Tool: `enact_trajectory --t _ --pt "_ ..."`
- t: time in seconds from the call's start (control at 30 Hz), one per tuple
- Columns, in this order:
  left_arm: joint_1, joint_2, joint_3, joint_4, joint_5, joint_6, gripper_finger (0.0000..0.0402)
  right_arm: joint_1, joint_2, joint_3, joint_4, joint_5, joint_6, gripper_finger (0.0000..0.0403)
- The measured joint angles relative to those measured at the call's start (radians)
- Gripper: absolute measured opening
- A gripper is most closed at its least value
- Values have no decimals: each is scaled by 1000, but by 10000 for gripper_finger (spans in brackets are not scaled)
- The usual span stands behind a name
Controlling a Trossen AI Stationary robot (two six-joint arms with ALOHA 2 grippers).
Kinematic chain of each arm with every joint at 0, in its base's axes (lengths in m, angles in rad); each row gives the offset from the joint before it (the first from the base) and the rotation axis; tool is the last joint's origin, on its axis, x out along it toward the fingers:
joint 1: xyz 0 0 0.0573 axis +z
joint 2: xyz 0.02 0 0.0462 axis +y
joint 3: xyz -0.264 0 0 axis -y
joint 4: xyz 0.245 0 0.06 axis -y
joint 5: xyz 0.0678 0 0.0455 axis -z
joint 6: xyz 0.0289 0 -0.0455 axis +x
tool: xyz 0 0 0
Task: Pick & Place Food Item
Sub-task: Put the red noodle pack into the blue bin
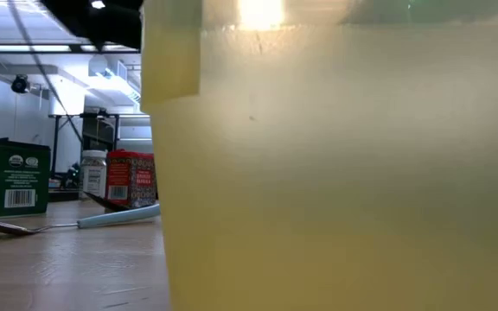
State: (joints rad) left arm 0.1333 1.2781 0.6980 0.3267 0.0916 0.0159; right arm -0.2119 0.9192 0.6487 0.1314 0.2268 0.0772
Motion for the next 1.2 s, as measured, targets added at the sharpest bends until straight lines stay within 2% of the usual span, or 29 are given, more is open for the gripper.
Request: enact_trajectory --t 0.27,0.6,0.77,1.07,1.2 --pt "0 -376 -228 -51 -44 -12 115 0 0 0 0 0 -1 287" --pt "0 -705 -443 -51 -48 -12 115 0 0 0 0 1 -1 287" --pt "0 -770 -474 -51 -48 -13 115 0 -1 0 0 3 -1 287" --pt "0 -772 -475 -53 -48 -10 115 0 -1 0 0 3 -1 287" --pt "1 -772 -475 -37 -48 46 115 0 -1 0 0 3 -2 287"
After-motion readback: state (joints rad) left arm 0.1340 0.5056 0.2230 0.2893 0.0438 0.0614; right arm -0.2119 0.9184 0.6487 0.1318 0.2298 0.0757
